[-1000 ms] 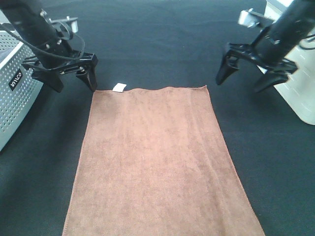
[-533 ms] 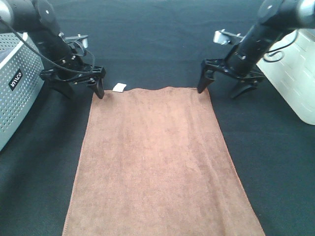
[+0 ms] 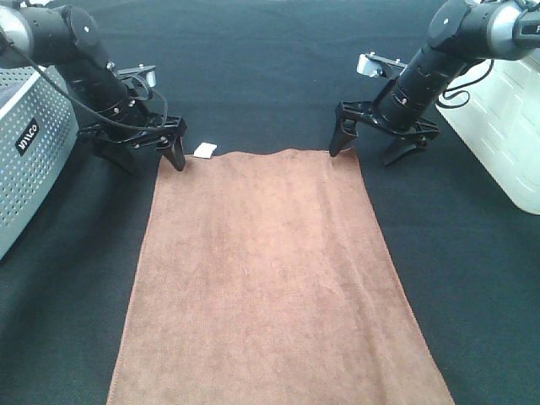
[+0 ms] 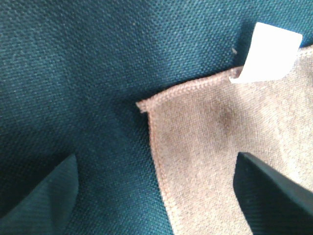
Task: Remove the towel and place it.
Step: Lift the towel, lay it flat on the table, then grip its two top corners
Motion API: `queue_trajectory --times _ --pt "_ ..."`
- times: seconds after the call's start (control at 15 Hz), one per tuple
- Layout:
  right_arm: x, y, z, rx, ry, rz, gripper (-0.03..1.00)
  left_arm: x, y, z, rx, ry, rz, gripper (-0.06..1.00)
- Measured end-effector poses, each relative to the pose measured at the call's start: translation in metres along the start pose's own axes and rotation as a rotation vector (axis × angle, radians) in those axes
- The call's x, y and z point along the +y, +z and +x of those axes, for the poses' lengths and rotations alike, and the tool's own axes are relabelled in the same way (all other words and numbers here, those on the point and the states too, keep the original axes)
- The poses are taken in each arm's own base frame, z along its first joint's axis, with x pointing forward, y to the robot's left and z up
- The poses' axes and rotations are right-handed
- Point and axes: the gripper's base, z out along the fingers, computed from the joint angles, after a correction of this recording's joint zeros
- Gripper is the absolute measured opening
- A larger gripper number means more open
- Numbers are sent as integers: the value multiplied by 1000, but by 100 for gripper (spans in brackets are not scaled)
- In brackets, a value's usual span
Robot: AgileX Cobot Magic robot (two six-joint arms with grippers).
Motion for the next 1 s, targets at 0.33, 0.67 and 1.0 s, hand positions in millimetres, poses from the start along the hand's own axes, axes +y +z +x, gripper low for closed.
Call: queue_trajectory --times 0.33,0.67,1.0 --pt "6 4 -2 -18 19 -36 83 -14 4 2 15 -58 98 80" --pt "50 19 2 -7 -114 6 78 -41 12 5 29 -47 136 72" --pt "46 21 2 -11 -150 63 55 -40 15 5 24 -52 132 49"
